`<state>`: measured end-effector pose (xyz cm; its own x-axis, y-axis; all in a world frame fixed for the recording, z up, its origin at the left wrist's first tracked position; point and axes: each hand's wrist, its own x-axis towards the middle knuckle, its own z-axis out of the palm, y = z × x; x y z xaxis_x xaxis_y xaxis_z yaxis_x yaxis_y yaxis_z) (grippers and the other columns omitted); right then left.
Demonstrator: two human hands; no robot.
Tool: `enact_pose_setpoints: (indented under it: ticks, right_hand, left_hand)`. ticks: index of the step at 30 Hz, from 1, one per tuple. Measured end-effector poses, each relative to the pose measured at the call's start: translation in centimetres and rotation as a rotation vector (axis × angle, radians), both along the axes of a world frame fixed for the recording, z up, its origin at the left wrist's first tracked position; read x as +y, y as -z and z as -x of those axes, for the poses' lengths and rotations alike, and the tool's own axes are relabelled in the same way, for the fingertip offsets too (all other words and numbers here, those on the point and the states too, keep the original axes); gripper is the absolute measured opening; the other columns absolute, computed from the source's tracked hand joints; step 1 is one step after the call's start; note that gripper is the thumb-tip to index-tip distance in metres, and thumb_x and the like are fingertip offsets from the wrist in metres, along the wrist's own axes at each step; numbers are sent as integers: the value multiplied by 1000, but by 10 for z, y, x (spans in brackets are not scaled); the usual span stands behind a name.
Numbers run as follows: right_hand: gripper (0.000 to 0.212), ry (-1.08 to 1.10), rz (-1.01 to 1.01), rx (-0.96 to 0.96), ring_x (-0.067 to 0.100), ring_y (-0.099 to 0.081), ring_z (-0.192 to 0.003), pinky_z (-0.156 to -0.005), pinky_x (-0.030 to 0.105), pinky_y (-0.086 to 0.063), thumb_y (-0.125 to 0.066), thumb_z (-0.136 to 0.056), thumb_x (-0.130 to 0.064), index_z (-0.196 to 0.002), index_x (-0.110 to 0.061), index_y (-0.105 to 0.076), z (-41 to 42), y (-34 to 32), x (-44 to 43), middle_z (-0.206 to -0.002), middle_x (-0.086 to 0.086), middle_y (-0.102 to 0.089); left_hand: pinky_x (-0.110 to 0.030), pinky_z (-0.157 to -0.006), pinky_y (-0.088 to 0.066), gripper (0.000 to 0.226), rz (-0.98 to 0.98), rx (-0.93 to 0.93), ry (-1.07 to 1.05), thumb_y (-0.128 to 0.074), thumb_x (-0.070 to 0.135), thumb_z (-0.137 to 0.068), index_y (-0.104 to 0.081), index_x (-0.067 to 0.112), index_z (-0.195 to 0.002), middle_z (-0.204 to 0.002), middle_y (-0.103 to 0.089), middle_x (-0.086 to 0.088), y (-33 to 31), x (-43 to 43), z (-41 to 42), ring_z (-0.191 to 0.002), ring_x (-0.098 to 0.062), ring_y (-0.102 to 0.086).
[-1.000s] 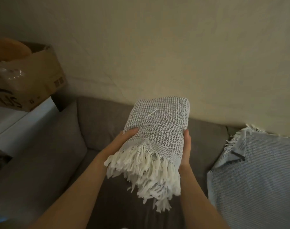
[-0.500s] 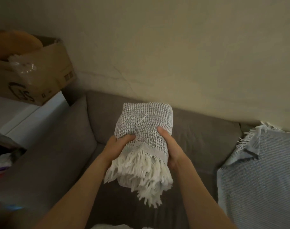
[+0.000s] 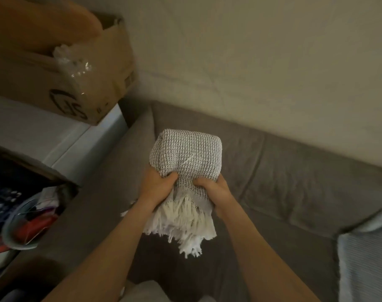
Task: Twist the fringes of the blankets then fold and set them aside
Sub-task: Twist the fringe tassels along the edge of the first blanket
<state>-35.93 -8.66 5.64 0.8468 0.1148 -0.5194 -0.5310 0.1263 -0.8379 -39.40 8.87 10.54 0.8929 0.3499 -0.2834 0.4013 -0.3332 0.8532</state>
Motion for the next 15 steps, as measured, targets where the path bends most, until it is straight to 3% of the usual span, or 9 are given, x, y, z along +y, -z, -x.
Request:
enact_pose_setpoints:
  ticks: [4,8,11,15]
  right_hand:
    - [62,-18,30,57,27,-77,-100,-87,52,-64,-86,-67,-17,-124,-25,-64,-30,33,100,-115,6,-77]
    - [78,-42,77,166,29,-70,-109,-82,47,-63,-89,-63,-14,-131,-17,-50,-55,79,201,-125,10,-65]
    - [80,-85,107,172,33,-66,-115,-90,52,-62,-89,-62,-13,-131,-14,-47,-72,106,262,-125,9,-62]
    - [82,-131,139,161,19,-55,-118,-89,40,-56,-89,-76,-23,-137,-19,-34,-89,137,330,-127,-4,-51]
  left_hand:
    - [-44,-110,-46,73,-241,122,-30,-70,37,-93,-40,16,-156,-150,-53,-8,29,90,-34,-133,-34,-56]
    - [-50,-95,-53,67,-431,271,-34,-66,41,-93,-37,6,-142,-133,-64,-21,66,178,-62,-117,-44,-64]
    - [-53,-92,-54,58,-537,306,-58,-64,43,-92,-40,7,-132,-120,-67,-21,90,231,-78,-108,-44,-66]
    - [-58,-90,-56,69,-549,333,-85,-54,53,-82,-43,12,-137,-117,-68,-17,132,311,-105,-104,-43,-67]
